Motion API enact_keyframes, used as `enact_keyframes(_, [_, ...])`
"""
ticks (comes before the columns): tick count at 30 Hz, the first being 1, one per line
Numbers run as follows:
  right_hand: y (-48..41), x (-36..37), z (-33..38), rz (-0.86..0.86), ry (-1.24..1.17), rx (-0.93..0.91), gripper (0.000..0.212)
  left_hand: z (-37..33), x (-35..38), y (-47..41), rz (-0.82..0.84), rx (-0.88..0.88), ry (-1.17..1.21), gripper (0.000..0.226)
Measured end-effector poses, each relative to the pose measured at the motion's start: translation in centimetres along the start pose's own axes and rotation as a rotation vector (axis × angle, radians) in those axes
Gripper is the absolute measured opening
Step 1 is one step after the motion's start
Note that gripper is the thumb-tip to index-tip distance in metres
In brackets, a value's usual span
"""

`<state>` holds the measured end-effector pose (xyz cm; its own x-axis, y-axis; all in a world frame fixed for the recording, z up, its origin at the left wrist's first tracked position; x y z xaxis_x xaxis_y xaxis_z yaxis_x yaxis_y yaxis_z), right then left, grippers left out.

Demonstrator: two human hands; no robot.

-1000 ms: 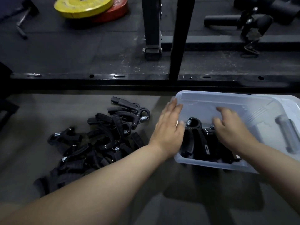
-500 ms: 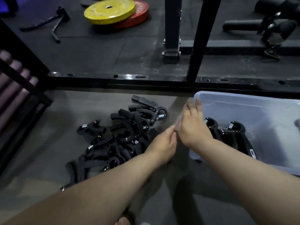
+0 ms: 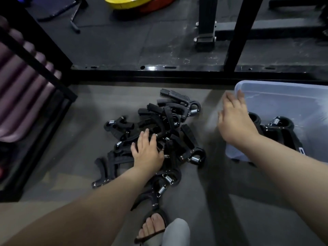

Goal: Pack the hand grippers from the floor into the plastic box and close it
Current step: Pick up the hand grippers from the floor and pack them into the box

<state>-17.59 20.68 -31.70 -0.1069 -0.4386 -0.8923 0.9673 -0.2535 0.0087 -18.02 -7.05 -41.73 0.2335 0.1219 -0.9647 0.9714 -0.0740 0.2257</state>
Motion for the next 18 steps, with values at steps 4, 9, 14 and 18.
enact_keyframes(4, [-0.1,0.1,-0.2,-0.02,-0.025,0.019,0.055,-0.5,0.2,-1.5,-0.035,-0.087,0.009,0.075])
enact_keyframes(9, [-0.2,0.1,-0.5,-0.034,-0.075,0.024,0.053,-2.7,-1.6,-3.9,-0.157,-0.135,0.114,0.067])
enact_keyframes(14, [-0.3,0.2,-0.6,-0.05,-0.116,0.003,0.054,-6.8,-5.5,-9.5,-0.284,0.165,0.133,0.058])
enact_keyframes(18, [-0.2,0.1,-0.7,-0.06,-0.108,-0.007,0.054,-10.1,-5.0,-14.6,-0.092,0.3,-0.015,0.053])
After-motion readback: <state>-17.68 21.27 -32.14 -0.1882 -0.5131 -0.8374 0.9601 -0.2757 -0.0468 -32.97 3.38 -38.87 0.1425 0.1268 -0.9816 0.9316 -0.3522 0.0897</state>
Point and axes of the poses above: each hand's wrist, its own y-axis away from the middle knuckle, its own x-axis out of the palm, z = x × y, the point moved 7 cm from there along -y, towards the middle knuckle, and after that the axes turned 4 degrees about -y, right-handed, at the moved point
